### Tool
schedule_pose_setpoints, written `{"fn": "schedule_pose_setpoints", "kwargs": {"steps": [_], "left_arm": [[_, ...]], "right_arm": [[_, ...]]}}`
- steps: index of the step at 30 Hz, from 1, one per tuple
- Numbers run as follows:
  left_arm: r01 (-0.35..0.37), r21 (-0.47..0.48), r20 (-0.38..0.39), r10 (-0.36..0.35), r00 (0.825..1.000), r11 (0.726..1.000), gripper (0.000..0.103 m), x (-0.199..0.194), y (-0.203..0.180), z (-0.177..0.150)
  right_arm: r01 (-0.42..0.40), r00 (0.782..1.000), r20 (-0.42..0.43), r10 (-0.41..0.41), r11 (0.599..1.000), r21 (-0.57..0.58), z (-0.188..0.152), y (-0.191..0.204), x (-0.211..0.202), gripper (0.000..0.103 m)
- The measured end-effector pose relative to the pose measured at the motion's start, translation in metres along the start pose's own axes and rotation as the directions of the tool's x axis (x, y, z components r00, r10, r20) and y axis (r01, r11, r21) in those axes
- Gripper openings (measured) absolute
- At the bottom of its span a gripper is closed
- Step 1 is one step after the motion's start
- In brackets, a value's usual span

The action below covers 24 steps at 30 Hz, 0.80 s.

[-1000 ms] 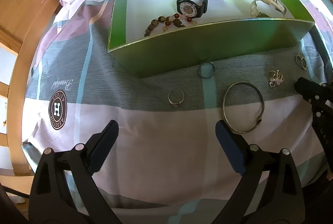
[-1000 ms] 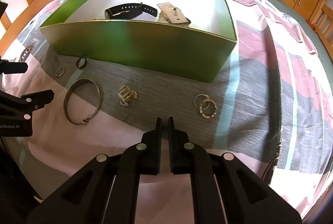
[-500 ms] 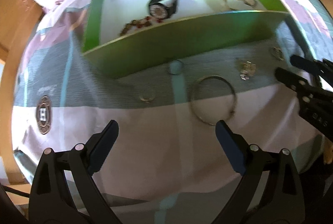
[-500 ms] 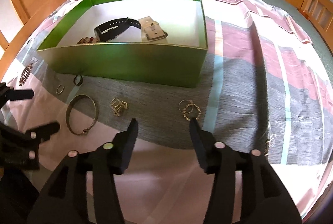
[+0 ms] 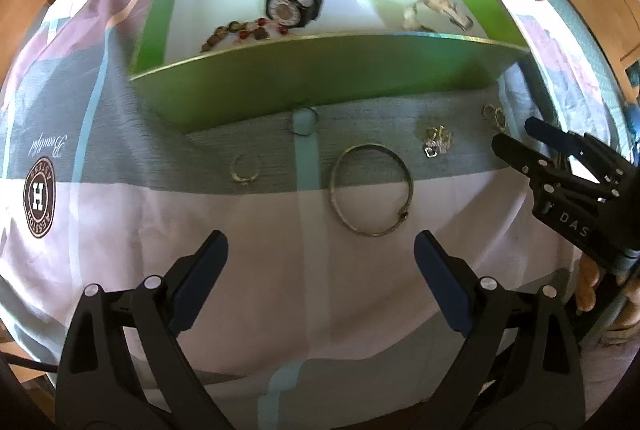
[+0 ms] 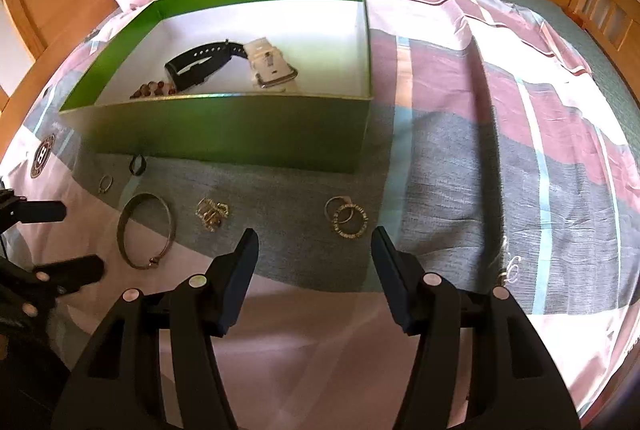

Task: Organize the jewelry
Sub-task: 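Grasp the silver bangle with the left tool while the right tool grasps the gold filigree charm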

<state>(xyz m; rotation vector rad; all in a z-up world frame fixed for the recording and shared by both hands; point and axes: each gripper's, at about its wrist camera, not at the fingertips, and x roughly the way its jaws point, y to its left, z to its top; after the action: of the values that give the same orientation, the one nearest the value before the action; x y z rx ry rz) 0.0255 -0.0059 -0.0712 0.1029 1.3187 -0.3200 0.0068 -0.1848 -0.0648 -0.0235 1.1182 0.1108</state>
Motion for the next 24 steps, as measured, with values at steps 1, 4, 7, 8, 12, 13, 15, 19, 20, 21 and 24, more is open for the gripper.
{"fn": "schedule_pose_setpoints", "kwargs": {"steps": [1,4,7,8,12,13,15,19,20,21,24], "left_arm": [[-0.004,0.019,0.0,0.004,1.0,1.0,0.093,0.003,-0.006,-0.001],[-0.015,0.072,0.006,0.015,1.0,0.997,0.093,0.012,-0.02,0.001],[-0.024,0.102,0.007,0.023,1.0,0.994,0.093,0.022,-0.03,0.004],[-0.033,0.104,0.008,0.033,0.999,0.994,0.093,0.026,-0.031,0.006],[-0.05,0.079,-0.003,0.051,0.999,0.996,0.093,0.039,-0.029,0.015],[-0.056,0.073,0.003,0.056,0.998,0.996,0.093,0.042,-0.028,0.017],[-0.06,0.07,0.015,0.06,0.998,0.996,0.093,0.043,-0.028,0.021],[-0.079,0.083,0.033,0.077,0.997,0.993,0.085,0.045,-0.027,0.025],[-0.08,0.081,0.037,0.077,0.996,0.994,0.081,0.043,-0.026,0.025],[-0.081,0.079,0.039,0.078,0.996,0.994,0.073,0.042,-0.024,0.025],[-0.071,0.079,0.043,0.068,0.997,0.994,0.058,0.036,-0.017,0.023]], "right_arm": [[0.012,1.0,-0.006,-0.012,1.0,-0.009,-0.001,0.001,0.001,0.058],[0.038,0.999,-0.025,-0.038,0.999,-0.022,-0.002,0.002,0.005,0.058],[0.041,0.998,-0.038,-0.042,0.999,-0.016,-0.004,-0.001,0.009,0.061],[0.042,0.998,-0.04,-0.043,0.999,-0.016,-0.004,-0.001,0.01,0.061],[0.053,0.998,-0.036,-0.053,0.999,-0.013,-0.001,-0.003,0.014,0.061],[0.037,0.999,-0.026,-0.037,0.999,-0.009,0.001,-0.002,0.013,0.061],[-0.011,1.0,-0.003,0.011,1.0,-0.017,0.006,0.004,0.009,0.061],[-0.035,0.999,0.037,0.039,0.996,-0.087,0.013,0.029,0.006,0.061],[-0.04,0.998,0.038,0.044,0.994,-0.101,0.014,0.034,0.006,0.061],[-0.053,0.997,0.042,0.058,0.993,-0.106,0.015,0.038,0.008,0.061],[-0.1,0.994,0.031,0.104,0.989,-0.109,0.018,0.045,0.013,0.061]]}}
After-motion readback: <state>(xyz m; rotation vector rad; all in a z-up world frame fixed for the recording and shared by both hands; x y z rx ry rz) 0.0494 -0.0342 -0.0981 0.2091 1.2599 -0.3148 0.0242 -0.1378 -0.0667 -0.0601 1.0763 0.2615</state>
